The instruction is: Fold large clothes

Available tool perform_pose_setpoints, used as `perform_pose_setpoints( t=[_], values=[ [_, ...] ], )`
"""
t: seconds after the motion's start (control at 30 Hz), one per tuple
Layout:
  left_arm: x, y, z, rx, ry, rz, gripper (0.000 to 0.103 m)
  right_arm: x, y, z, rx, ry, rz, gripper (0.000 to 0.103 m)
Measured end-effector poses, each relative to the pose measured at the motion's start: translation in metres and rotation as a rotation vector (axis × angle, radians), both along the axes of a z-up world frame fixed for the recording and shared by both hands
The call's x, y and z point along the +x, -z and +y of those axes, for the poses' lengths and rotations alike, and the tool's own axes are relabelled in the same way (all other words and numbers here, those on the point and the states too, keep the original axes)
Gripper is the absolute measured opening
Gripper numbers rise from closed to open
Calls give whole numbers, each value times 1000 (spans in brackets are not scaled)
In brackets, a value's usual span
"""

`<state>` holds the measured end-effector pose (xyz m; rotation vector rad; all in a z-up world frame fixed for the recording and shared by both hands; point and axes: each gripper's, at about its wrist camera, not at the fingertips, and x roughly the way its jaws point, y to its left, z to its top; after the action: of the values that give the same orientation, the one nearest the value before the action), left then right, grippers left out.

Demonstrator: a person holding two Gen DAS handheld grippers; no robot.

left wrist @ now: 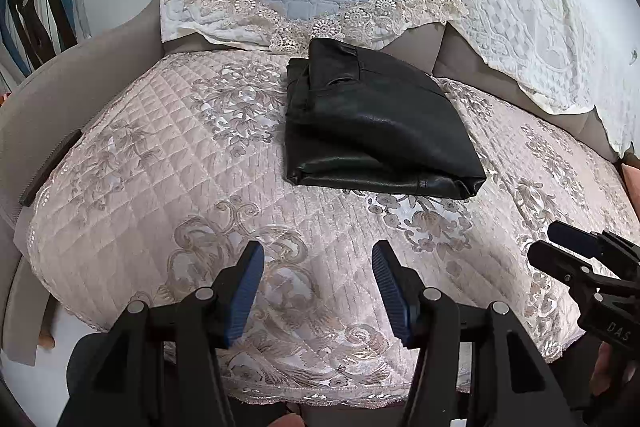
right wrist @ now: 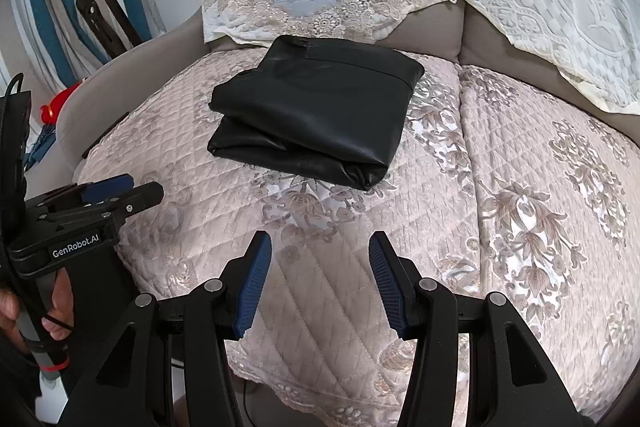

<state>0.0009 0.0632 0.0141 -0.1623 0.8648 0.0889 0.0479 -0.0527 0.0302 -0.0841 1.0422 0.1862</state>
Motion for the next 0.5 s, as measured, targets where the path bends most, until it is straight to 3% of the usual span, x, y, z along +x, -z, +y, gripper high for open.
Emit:
perform_pose_setpoints(
  t=[0.5],
  values=[
    [1, 0, -5, 15, 16, 0, 58, 0, -2, -3, -1, -11, -6, 52]
  ],
)
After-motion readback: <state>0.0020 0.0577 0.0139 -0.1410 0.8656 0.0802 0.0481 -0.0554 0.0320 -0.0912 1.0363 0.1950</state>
